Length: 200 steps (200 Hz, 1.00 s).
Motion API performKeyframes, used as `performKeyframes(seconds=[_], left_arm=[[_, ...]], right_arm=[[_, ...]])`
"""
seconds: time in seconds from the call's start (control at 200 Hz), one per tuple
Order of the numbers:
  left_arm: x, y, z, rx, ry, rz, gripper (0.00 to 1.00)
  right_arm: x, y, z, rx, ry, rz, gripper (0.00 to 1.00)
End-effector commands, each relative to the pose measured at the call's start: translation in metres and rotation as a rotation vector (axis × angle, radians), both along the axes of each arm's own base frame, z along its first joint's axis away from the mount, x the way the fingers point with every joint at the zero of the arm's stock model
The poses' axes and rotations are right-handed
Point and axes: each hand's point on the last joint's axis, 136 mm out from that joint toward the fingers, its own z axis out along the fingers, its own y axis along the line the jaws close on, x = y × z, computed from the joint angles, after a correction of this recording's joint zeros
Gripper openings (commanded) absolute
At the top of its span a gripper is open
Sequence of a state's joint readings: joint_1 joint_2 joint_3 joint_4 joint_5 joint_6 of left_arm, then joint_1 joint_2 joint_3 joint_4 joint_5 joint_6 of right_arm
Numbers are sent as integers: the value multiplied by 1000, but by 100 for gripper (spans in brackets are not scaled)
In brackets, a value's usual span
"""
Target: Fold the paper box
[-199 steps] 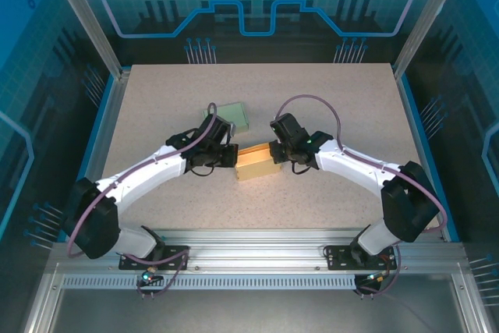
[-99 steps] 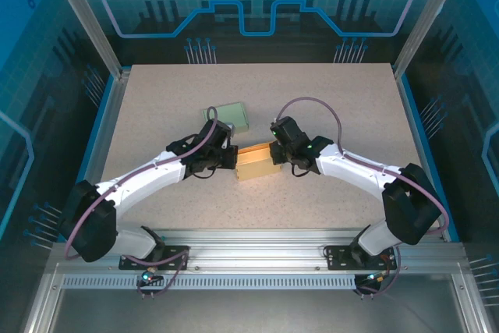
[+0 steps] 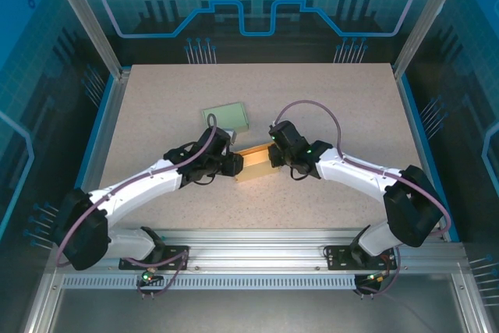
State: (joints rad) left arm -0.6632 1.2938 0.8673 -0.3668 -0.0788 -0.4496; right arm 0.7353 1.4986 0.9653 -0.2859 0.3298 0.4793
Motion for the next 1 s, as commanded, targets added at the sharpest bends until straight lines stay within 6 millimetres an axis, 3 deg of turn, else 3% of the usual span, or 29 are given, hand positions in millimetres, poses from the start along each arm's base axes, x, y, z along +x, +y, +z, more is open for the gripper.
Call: performKeyframes(seconds=[0.0,0.18,0.305,0.445,0.58,0.815,0.995], left_arm=[[2,5,30,-3,-71,12,46],[9,14,57,83,-208,-49,63],[10,-1,68,178,-439,-297,73],[2,-19,64,270,-739,-586,98],[2,-27,61,347,-875,-706,99],[10,-35,32,439,-809,-830,99],[15,-41,29,458,-801,-865,99]], right_arm=[[-38,-9,-47,-94,175,44,13],[-37,-9,-46,-95,173,46,13],[-37,-9,-46,-98,175,43,13],[-36,-8,-47,-103,179,46,13],[-35,-8,-46,-106,181,44,12],[-37,-6,-46,-103,181,48,12],[-37,-8,-45,-110,180,44,12]])
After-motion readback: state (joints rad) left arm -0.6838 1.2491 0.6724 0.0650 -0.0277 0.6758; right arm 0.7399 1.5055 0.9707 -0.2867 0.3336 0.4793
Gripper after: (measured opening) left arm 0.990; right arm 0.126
